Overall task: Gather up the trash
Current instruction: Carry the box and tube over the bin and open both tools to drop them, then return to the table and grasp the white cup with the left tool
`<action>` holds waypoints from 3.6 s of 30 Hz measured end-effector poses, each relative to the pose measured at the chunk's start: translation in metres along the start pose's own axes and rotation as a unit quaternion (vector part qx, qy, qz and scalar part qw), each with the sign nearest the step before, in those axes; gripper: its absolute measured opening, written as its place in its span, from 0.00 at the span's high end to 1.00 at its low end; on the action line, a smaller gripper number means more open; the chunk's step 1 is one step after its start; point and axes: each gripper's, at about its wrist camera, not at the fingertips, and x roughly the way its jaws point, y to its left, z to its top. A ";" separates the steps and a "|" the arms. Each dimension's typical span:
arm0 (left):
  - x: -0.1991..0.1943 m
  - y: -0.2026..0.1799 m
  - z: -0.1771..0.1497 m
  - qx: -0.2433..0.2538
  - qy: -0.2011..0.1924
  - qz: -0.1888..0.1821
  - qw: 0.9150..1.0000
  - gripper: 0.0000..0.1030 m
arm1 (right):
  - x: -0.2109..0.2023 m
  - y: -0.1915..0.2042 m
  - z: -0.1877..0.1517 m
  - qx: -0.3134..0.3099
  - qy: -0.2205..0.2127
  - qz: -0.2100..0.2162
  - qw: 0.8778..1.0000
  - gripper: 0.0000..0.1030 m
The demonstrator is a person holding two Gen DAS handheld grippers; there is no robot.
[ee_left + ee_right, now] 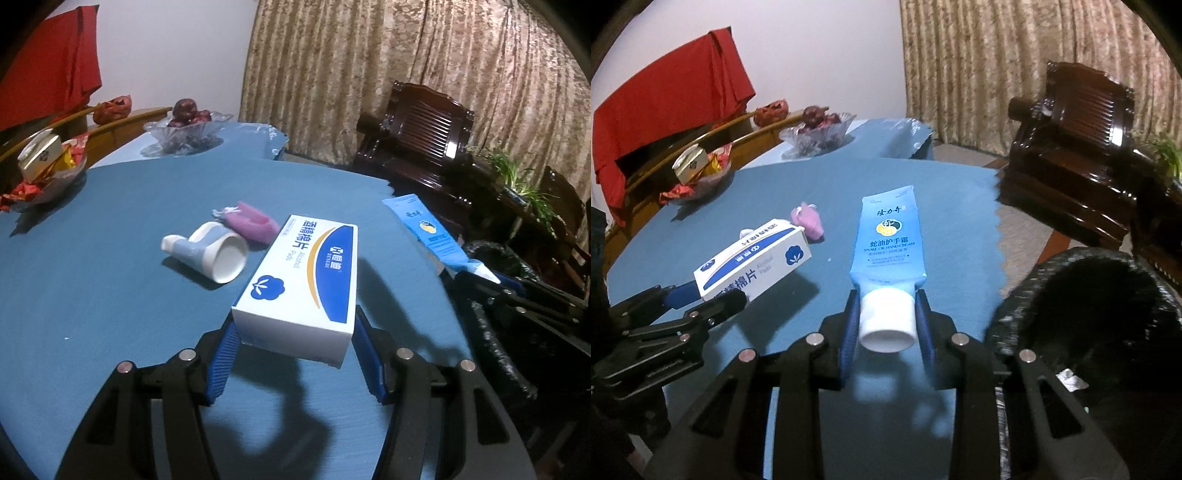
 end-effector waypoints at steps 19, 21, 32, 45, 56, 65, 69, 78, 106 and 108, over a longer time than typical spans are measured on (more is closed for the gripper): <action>0.011 -0.118 0.017 0.058 -0.003 -0.104 0.993 0.44 | -0.078 -0.096 -0.032 0.054 -0.023 -0.086 0.995 0.72; 0.014 -0.134 0.017 0.066 0.000 -0.118 0.991 0.44 | -0.085 -0.106 -0.037 0.060 -0.022 -0.097 0.993 0.72; 0.024 -0.208 0.011 0.107 0.005 -0.165 0.981 0.44 | -0.120 -0.157 -0.069 0.098 -0.017 -0.154 0.983 0.72; 0.038 -0.241 0.008 0.120 0.034 -0.202 0.971 0.36 | -0.128 -0.181 -0.090 0.119 -0.001 -0.188 0.975 0.58; 0.019 -0.199 0.017 0.098 0.000 -0.151 0.984 0.21 | -0.136 -0.165 -0.083 0.113 -0.039 -0.188 0.975 0.08; -0.006 -0.110 0.025 0.055 -0.030 -0.057 0.996 0.11 | -0.111 -0.118 -0.051 0.084 -0.057 -0.132 0.986 0.07; -0.011 -0.061 0.025 0.032 -0.037 -0.003 0.999 0.11 | -0.092 -0.088 -0.028 0.064 -0.069 -0.096 0.991 0.07; -0.005 0.014 0.025 -0.002 -0.037 0.067 0.997 0.11 | -0.042 -0.028 0.015 0.016 -0.072 -0.047 0.996 0.07; 0.117 0.068 0.037 -0.085 0.056 0.114 0.988 0.13 | 0.092 0.003 0.031 -0.006 -0.018 -0.025 1.000 0.07; 0.120 0.076 0.036 -0.100 0.067 0.104 0.987 0.19 | 0.099 0.007 0.031 -0.011 -0.014 -0.022 1.000 0.07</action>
